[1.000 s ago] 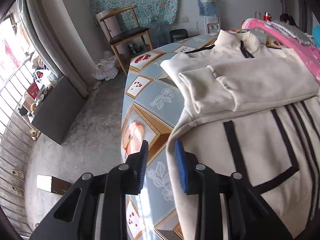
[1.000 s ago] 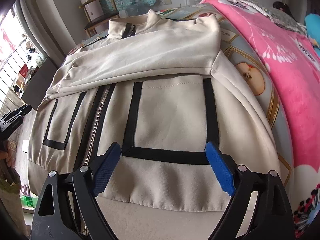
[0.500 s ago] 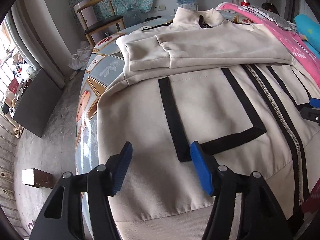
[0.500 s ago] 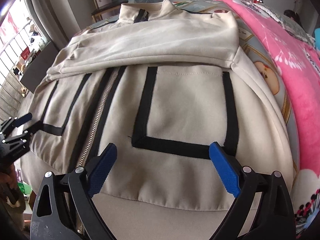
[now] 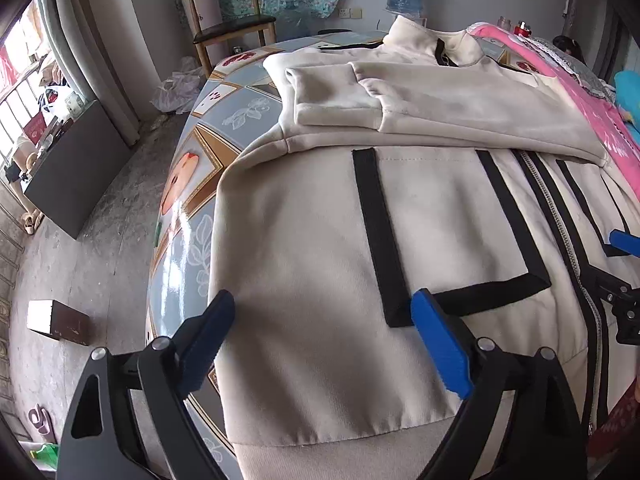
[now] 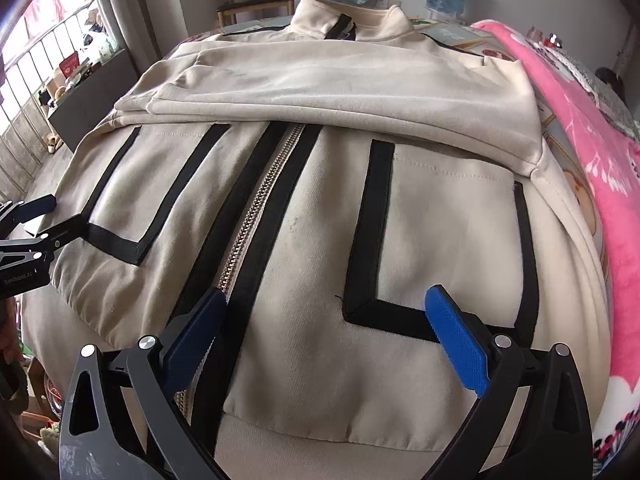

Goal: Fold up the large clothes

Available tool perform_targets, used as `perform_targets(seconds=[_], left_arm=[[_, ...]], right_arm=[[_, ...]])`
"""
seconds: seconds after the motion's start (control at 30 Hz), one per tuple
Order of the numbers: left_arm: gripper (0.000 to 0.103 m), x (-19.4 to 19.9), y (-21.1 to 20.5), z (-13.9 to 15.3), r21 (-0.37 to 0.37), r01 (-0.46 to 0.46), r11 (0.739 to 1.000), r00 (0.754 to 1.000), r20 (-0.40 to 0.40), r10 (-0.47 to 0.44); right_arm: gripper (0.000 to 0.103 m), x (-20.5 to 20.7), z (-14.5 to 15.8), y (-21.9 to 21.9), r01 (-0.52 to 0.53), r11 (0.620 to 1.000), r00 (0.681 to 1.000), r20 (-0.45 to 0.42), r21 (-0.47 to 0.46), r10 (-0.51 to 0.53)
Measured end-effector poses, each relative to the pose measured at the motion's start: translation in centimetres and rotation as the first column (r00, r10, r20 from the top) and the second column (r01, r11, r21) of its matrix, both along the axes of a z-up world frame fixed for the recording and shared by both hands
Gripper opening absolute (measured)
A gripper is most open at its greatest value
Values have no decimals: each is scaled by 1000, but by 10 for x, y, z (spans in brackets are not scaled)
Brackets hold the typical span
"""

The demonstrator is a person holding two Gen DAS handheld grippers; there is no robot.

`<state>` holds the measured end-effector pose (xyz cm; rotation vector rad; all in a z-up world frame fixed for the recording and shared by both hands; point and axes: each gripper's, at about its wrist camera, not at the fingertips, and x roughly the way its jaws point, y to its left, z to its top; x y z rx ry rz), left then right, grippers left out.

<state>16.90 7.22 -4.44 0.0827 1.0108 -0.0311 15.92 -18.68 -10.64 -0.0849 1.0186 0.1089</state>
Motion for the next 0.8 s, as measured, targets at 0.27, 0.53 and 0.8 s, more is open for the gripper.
perform_targets(seconds=[0.27,0.53,0.8], left_arm=[[97,0,6,-3,-23,-24,999,1000,-8,24],[98,-1,9,-4,-39,-10,999,1000,-4,10],[98,1,9,-4,-51,-12,999,1000,-20,11]], right_arm=[[96,-2,1,-2,-5,1000,1000,3,-4,5],[96,0,1,-1,-1,1000,1000,-4,-2,1],[96,1,0,-1,-3,1000,1000,-9,-4,3]])
